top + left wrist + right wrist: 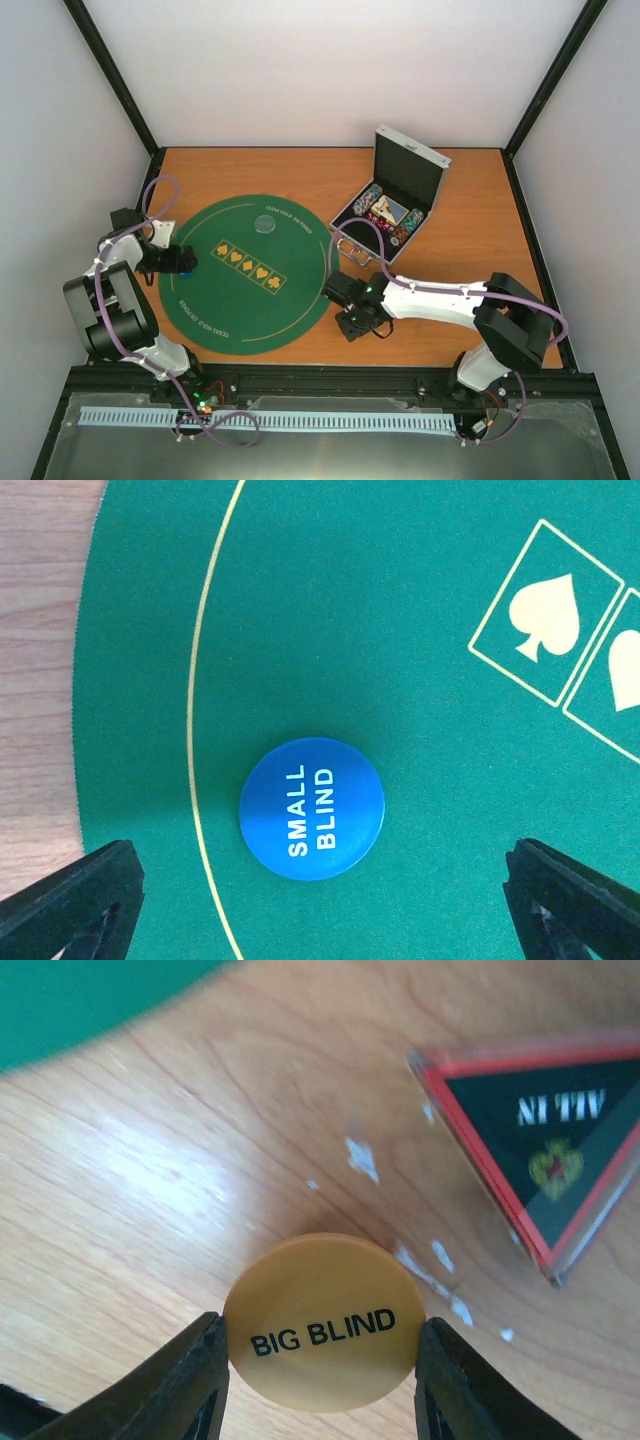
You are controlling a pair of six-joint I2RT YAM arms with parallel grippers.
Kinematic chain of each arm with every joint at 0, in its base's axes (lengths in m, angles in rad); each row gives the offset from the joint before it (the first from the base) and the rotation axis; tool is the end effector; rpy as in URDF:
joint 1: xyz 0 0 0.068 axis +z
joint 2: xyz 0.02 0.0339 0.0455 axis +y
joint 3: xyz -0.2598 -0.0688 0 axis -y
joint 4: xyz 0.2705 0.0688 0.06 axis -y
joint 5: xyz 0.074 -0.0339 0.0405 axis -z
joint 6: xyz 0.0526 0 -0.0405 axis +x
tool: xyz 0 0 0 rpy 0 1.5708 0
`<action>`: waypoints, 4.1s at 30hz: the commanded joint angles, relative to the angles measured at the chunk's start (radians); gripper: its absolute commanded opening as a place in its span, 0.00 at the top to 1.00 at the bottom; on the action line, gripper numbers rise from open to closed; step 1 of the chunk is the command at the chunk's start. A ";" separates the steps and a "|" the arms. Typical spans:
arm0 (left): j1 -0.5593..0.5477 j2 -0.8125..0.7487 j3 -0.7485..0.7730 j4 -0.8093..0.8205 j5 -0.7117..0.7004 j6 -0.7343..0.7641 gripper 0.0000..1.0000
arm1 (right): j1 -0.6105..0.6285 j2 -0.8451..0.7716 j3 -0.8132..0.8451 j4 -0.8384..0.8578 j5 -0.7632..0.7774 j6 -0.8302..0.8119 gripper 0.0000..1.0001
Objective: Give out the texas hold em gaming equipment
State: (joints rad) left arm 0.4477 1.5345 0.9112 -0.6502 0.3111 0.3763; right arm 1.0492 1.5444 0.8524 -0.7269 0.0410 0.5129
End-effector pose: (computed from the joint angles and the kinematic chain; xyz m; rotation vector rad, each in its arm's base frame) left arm 0.2788 0.1160 0.1453 -0.0335 2.7384 -0.2292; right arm 0.1408 0.2407 0.1217 -0.7910 2.8966 0.1171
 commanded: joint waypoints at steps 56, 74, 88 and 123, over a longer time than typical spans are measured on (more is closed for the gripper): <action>0.002 -0.094 0.017 -0.035 0.065 0.019 0.00 | -0.534 -0.251 0.203 -0.150 0.059 -0.370 0.00; 0.000 -0.133 0.011 -0.047 0.107 0.016 0.00 | -0.574 0.246 0.711 -0.024 -0.113 -0.727 0.14; 0.001 -0.095 0.022 -0.039 0.092 0.016 0.00 | -0.620 0.664 1.079 -0.083 -0.004 -0.814 0.35; 0.001 -0.027 0.052 -0.047 0.086 0.006 0.00 | -0.574 0.824 1.157 -0.150 0.054 -0.844 0.50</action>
State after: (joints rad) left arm 0.4477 1.5036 0.9318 -0.6910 0.3889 0.3820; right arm 0.4423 2.3524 2.0296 -0.8425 0.1219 -0.3222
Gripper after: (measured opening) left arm 0.997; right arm 0.508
